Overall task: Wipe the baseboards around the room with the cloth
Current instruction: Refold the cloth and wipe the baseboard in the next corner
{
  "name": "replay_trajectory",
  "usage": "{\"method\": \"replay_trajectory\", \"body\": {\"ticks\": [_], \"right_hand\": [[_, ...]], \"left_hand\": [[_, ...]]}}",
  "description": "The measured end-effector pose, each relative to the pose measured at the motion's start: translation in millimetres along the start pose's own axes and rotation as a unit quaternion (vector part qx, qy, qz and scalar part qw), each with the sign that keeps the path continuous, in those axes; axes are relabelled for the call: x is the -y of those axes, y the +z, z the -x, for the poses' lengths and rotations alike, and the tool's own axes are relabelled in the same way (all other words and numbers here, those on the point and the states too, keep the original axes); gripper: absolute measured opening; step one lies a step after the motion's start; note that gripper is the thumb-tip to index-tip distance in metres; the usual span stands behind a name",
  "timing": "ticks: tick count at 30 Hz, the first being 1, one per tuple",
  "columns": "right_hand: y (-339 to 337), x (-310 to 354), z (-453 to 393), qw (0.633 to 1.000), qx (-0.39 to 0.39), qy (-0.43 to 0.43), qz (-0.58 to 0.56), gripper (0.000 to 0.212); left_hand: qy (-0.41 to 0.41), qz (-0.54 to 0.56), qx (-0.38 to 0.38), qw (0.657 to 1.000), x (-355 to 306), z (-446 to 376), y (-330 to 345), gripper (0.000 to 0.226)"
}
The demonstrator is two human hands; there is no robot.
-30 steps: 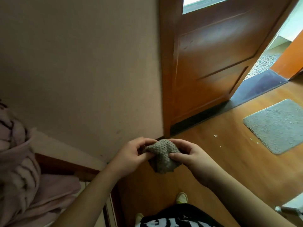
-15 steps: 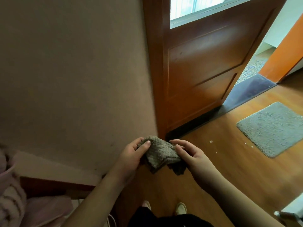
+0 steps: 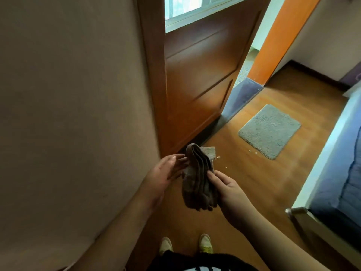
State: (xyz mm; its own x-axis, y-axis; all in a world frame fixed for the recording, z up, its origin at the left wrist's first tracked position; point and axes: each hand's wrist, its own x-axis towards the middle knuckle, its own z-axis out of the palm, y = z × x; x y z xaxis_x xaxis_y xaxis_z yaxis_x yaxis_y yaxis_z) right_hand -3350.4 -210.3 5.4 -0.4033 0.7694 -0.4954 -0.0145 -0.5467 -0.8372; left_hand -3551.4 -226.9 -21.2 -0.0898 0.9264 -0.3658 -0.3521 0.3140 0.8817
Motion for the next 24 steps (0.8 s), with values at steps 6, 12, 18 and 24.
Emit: {"method": "replay_trajectory", "body": {"ticks": [6,12,18,24], "right_hand": [[-23,-1,10,0.993,-0.075,0.002,-0.091,0.029],[-71,-2,22,0.991,-0.129,0.003,-0.029,0.049],[-146,5,20,0.991,-0.133,-0.018,0.003,0.052],[-247,25,23,0.977,-0.201,-0.054,-0.035,0.046]], "left_hand": [[-0.171,-0.131,0.134,0.967,10,-21,33,0.075],[-0.121,-0.109,0.133,0.978,21,-46,82,0.043],[-0.039,-0.189,0.142,0.971,32,-78,172,0.014],[-0.066,-0.212,0.151,0.963,40,-114,270,0.023]]}}
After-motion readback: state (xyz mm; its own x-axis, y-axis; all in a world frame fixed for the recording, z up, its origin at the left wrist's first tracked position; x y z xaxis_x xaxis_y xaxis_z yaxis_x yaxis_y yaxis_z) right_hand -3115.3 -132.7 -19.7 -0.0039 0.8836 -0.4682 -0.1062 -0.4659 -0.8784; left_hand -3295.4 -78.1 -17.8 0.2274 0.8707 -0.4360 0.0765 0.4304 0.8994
